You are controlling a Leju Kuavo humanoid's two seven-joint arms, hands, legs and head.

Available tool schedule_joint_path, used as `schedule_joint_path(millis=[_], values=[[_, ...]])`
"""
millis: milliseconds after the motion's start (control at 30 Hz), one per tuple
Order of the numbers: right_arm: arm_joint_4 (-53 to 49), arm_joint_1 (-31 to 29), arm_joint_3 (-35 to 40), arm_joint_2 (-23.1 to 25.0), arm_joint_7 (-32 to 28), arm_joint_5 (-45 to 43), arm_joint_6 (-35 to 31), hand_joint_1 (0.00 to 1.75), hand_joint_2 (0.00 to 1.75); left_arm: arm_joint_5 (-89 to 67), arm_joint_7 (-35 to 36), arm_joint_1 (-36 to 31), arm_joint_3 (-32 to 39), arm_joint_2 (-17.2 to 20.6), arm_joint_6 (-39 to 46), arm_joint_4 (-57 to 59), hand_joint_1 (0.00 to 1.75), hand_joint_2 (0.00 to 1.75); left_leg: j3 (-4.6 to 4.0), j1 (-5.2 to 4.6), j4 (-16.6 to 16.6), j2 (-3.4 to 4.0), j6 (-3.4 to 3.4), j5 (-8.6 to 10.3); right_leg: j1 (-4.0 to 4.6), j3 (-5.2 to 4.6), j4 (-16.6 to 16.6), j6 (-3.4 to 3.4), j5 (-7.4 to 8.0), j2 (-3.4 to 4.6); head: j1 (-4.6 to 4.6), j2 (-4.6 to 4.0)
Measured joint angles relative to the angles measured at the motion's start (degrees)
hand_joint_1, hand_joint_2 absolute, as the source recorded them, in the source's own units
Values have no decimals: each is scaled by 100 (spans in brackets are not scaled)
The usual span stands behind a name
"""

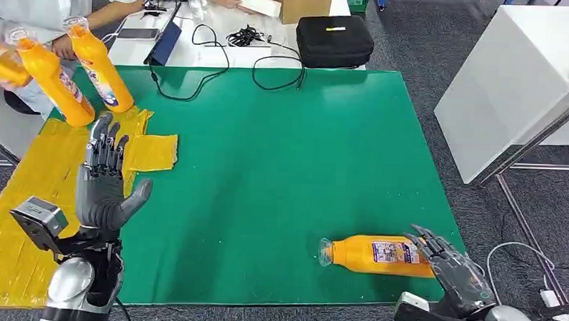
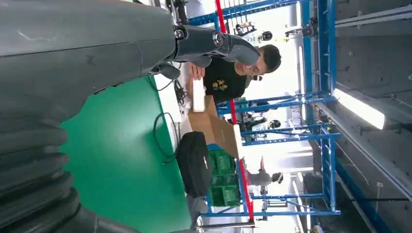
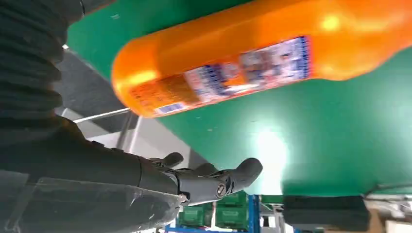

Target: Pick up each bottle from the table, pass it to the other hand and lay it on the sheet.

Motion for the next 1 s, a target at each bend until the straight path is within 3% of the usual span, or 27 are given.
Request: schedule_joint_path(millis=[333, 900, 933, 967, 1000], values=[[311, -196, -81, 19, 188, 315, 99, 0, 175, -35, 66, -15, -190, -57, 42, 79, 0, 175, 1, -2, 0, 2, 1, -2, -1, 0, -1, 0, 0, 1, -2, 0], [1595, -1049, 277, 734, 275, 736, 92, 2, 175, -55, 173, -115, -352, -122, 18, 310, 0, 175, -1, 0, 0, 4, 1, 0, 0, 0, 1, 0, 0, 1, -2, 0], [1650, -1089, 295, 760, 271, 783, 92, 17, 175, -52, 177, -122, -354, -131, 18, 321, 0, 175, -1, 0, 0, 5, 1, -1, 0, 0, 1, 0, 0, 1, 0, 0], [1726, -1128, 323, 799, 269, 839, 92, 86, 175, -52, 184, -130, -359, -133, 15, 334, 0, 175, 0, 0, 0, 5, 1, 0, 0, 0, 1, 0, 0, 1, -2, 0], [1801, -1173, 347, 837, 260, 888, 92, 141, 175, -55, 188, -141, -365, -142, 15, 352, 0, 175, 0, 0, 0, 5, 1, 0, 1, 0, 1, 0, 0, 1, 0, 0]])
